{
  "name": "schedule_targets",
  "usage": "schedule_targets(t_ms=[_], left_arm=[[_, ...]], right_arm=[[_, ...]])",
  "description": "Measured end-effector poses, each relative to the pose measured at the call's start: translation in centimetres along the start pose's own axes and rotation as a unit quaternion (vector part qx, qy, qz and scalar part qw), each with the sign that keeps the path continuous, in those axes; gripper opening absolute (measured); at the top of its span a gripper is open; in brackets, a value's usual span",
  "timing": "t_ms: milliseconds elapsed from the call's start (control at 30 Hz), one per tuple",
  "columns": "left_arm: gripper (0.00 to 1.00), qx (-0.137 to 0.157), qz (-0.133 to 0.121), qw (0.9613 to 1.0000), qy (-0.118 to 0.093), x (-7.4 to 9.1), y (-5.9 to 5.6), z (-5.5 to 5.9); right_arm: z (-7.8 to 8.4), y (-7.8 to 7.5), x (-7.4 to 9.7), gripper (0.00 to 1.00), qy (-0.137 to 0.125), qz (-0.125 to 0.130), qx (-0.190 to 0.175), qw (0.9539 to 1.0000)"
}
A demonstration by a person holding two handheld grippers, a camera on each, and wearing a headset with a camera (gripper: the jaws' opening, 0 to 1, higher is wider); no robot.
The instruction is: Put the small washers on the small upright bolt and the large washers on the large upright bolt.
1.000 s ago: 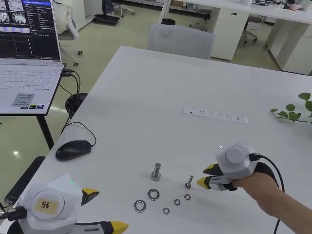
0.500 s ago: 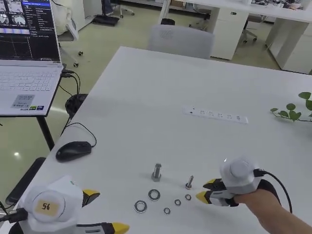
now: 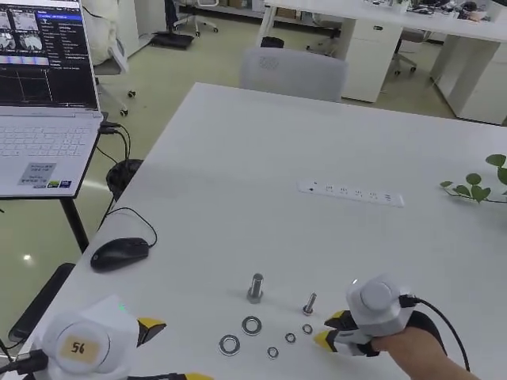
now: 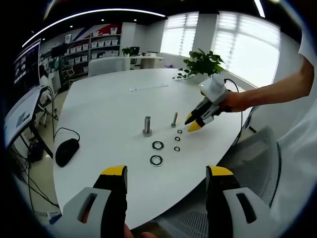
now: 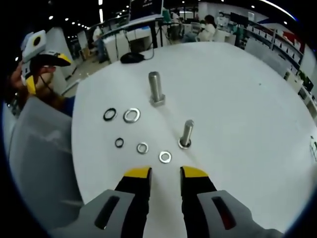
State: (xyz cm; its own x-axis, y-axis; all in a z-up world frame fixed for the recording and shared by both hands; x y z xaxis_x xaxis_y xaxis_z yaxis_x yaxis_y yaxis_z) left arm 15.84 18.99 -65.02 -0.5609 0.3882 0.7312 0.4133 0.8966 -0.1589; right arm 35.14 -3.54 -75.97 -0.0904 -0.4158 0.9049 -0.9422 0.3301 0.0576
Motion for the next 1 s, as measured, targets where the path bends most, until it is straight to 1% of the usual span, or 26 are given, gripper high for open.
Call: schedule_targets(t_ms=[133, 233, 300, 400, 533, 667, 867, 933, 1000], left_arm=[[0.64, 0.0, 0.001, 1.0, 0.001, -0.1, -0.1, 0.0], [0.64, 0.002, 0.001, 1.0, 0.001, -0.2, -0.1, 0.1], [0.64, 0.002, 0.0, 1.0, 0.002, -0.1, -0.1, 0.2], [0.64, 0.004, -0.001, 1.0, 0.002, 0.0, 0.0, 0.2], [0.64, 0.007, -0.004, 1.0, 0.002, 0.2, 0.3, 0.4], [0.63, 0.008, -0.004, 1.0, 0.004, 0.1, 0.3, 0.5], [0.63, 0.005, 0.0, 1.0, 0.003, -0.2, 0.0, 0.3], [0.63, 0.005, 0.001, 1.0, 0.003, -0.2, -0.1, 0.3], [0.63, 0.004, 0.003, 1.0, 0.003, -0.3, -0.1, 0.3]], right_arm=[[-0.5, -0.3, -0.7, 0.23, -0.001, 0.006, -0.02, 0.9998], [-0.9, -0.1, -1.2, 0.23, 0.001, 0.006, -0.022, 0.9997], [-1.1, 0.0, -1.6, 0.23, 0.005, 0.008, -0.016, 0.9998], [-1.1, 0.1, -2.1, 0.22, 0.019, 0.009, -0.003, 0.9998], [-1.3, 0.1, -2.0, 0.21, 0.02, 0.014, 0.008, 0.9997], [-1.4, 0.2, -2.0, 0.2, 0.028, 0.019, 0.035, 0.9988], [-1.4, 0.7, -2.1, 0.16, 0.029, 0.017, 0.062, 0.9975], [-1.4, 0.6, -2.1, 0.15, 0.028, 0.018, 0.064, 0.9974], [-1.3, 0.6, -2.1, 0.15, 0.025, 0.018, 0.059, 0.9978]])
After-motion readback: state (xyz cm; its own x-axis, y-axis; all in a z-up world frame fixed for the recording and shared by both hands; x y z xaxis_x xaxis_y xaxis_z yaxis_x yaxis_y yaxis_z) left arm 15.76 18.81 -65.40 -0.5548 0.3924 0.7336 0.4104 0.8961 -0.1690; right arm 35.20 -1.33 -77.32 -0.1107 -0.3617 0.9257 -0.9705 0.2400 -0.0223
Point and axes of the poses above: the centre of the closed fingertips' face, and the gripper's own axes: x roughly backward along the fingers, y roughly to its left, z roughly out of its underside, the point moved 6 cm from there along x, roughly backward along the fingers, and after that the axes turned 10 degrees about y, right-handed, at the moved point
